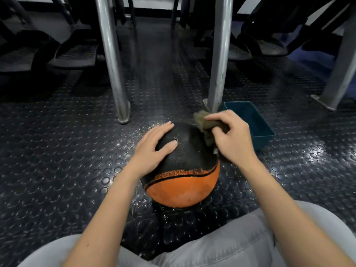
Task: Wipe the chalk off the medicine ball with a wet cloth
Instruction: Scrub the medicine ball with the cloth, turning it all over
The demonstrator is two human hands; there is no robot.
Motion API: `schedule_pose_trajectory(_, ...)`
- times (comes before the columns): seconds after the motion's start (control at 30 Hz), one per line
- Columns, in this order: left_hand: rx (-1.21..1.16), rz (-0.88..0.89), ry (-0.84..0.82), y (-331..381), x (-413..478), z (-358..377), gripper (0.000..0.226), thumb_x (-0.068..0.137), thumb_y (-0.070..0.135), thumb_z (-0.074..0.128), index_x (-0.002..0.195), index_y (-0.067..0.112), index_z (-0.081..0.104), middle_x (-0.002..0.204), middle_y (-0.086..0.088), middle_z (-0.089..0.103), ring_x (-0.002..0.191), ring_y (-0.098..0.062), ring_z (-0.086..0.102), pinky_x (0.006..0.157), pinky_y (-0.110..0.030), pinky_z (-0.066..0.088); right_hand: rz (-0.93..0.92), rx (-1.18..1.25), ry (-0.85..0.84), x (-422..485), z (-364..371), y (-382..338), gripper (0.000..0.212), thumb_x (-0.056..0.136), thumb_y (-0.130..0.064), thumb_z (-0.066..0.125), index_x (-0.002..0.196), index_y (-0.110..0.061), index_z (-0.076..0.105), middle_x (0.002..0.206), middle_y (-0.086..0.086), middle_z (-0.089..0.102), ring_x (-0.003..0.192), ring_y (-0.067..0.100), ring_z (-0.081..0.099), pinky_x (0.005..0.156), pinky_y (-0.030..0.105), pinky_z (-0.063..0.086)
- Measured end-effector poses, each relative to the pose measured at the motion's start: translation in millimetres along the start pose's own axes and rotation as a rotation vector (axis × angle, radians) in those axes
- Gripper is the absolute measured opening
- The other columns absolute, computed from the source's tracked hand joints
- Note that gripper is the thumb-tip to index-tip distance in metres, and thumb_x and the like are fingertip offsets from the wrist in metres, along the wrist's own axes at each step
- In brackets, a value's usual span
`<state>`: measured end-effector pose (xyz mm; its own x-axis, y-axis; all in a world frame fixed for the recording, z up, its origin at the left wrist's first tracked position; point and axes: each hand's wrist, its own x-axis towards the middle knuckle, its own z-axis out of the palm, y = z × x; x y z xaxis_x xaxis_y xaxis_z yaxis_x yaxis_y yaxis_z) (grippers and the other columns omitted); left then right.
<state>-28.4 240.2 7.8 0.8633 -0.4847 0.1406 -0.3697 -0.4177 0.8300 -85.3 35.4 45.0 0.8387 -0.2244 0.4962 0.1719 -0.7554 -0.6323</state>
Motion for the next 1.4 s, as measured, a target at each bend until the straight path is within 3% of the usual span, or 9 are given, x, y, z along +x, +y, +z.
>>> schedule_pose_trajectory(0.1, 0.131, 0.062, 0.025, 2.6, -0.8, 5.3, 0.054, 0.069, 0.071, 0.035, 0.121, 0.057, 0.033, 0.141, 0.027, 0.028, 0.139, -0.003, 0.015, 0.118, -0.041, 0.007, -0.169, 0.109, -0.203, -12.4, 7.7, -15.4, 0.027, 0.072, -0.012, 0.049, 0.084, -0.019, 0.072, 0.09, -0.004, 0.062, 0.09, 0.016, 0.058, 0.086, 0.028, 0.044)
schedule_pose_trajectory(0.23, 0.167, -0.036, 0.149, 6.6, -2.2, -4.3, 0.053, 0.064, 0.073, 0.052, 0.114, 0.06, 0.041, 0.129, 0.023, 0.025, 0.129, 0.002, 0.012, 0.113, -0.032, -0.003, 0.159, 0.022, -0.147, -2.6, 0.3, 16.4, 0.028, 0.078, -0.006, 0.056, 0.073, -0.031, 0.065, 0.087, -0.004, 0.066, 0.086, 0.011, 0.059, 0.084, 0.031, 0.047)
schedule_pose_trajectory(0.33, 0.217, -0.077, 0.257, 12.2, -3.2, 6.6, 0.039, 0.091, 0.04, 0.057, 0.129, 0.034, 0.05, 0.129, 0.009, 0.04, 0.13, -0.012, 0.026, 0.109, -0.028, 0.008, 0.308, -0.168, -0.126, 2.5, -1.1, 21.6, 0.025, 0.081, -0.009, 0.055, 0.076, -0.032, 0.066, 0.096, -0.001, 0.065, 0.092, 0.019, 0.057, 0.083, 0.033, 0.046)
schedule_pose_trajectory(0.57, 0.199, -0.058, 0.35, 16.5, -10.2, 37.9, 0.059, 0.092, 0.04, 0.022, 0.139, 0.011, 0.041, 0.144, -0.003, 0.039, 0.134, -0.016, 0.032, 0.111, -0.029, 0.018, -0.155, -0.087, -0.235, -3.0, 22.7, -17.7, 0.036, 0.078, -0.006, 0.043, 0.093, -0.019, 0.073, 0.099, -0.003, 0.061, 0.09, 0.02, 0.045, 0.082, 0.025, 0.037)
schedule_pose_trajectory(0.77, 0.227, 0.001, 0.226, 23.9, -13.8, 39.3, 0.057, 0.097, 0.042, 0.041, 0.145, 0.013, 0.03, 0.151, 0.0, 0.027, 0.14, -0.014, 0.019, 0.116, -0.033, 0.01, 0.279, -0.189, -0.216, 14.6, 1.3, 33.1, 0.035, 0.085, 0.0, 0.045, 0.097, -0.021, 0.071, 0.11, 0.002, 0.065, 0.107, 0.025, 0.055, 0.094, 0.035, 0.043)
schedule_pose_trajectory(0.83, 0.25, -0.012, 0.169, 21.7, -16.1, 34.6, 0.082, 0.083, 0.048, 0.064, 0.148, 0.019, 0.022, 0.152, 0.004, 0.019, 0.14, -0.012, 0.013, 0.117, -0.033, 0.008, 0.321, -0.115, -0.197, 13.8, 3.8, 24.4, 0.031, 0.085, -0.006, 0.047, 0.093, -0.026, 0.07, 0.103, 0.0, 0.069, 0.099, 0.017, 0.06, 0.088, 0.033, 0.047)
schedule_pose_trajectory(1.0, 0.18, -0.029, 0.086, 15.2, -17.5, 23.0, 0.114, 0.06, 0.058, 0.079, 0.149, 0.023, 0.017, 0.151, 0.007, 0.015, 0.136, -0.005, 0.011, 0.116, -0.034, 0.011, 0.021, -0.128, -0.188, 3.8, 11.3, -19.5, 0.021, 0.078, -0.019, 0.057, 0.093, -0.024, 0.07, 0.094, -0.013, 0.063, 0.089, 0.012, 0.047, 0.075, 0.023, 0.036)
schedule_pose_trajectory(1.17, 0.198, 0.024, 0.05, 17.8, -16.1, 24.1, 0.118, 0.053, 0.058, 0.082, 0.148, 0.022, 0.021, 0.149, 0.008, 0.018, 0.134, -0.005, 0.013, 0.113, -0.025, 0.009, -0.314, -0.137, -0.466, 1.0, 3.3, -26.8, 0.032, 0.071, -0.016, 0.048, 0.092, -0.021, 0.072, 0.095, -0.008, 0.063, 0.081, 0.017, 0.041, 0.077, 0.02, 0.036)
schedule_pose_trajectory(1.4, 0.18, 0.139, 0.075, 24.8, -17.4, 36.1, 0.11, 0.055, 0.064, 0.074, 0.145, 0.022, 0.028, 0.142, 0.014, 0.025, 0.127, 0.005, 0.016, 0.108, -0.014, 0.009, 0.212, -0.165, -0.27, 21.2, -5.1, 27.6, 0.03, 0.086, -0.002, 0.051, 0.094, -0.026, 0.067, 0.1, -0.001, 0.067, 0.09, 0.014, 0.058, 0.079, 0.024, 0.042)
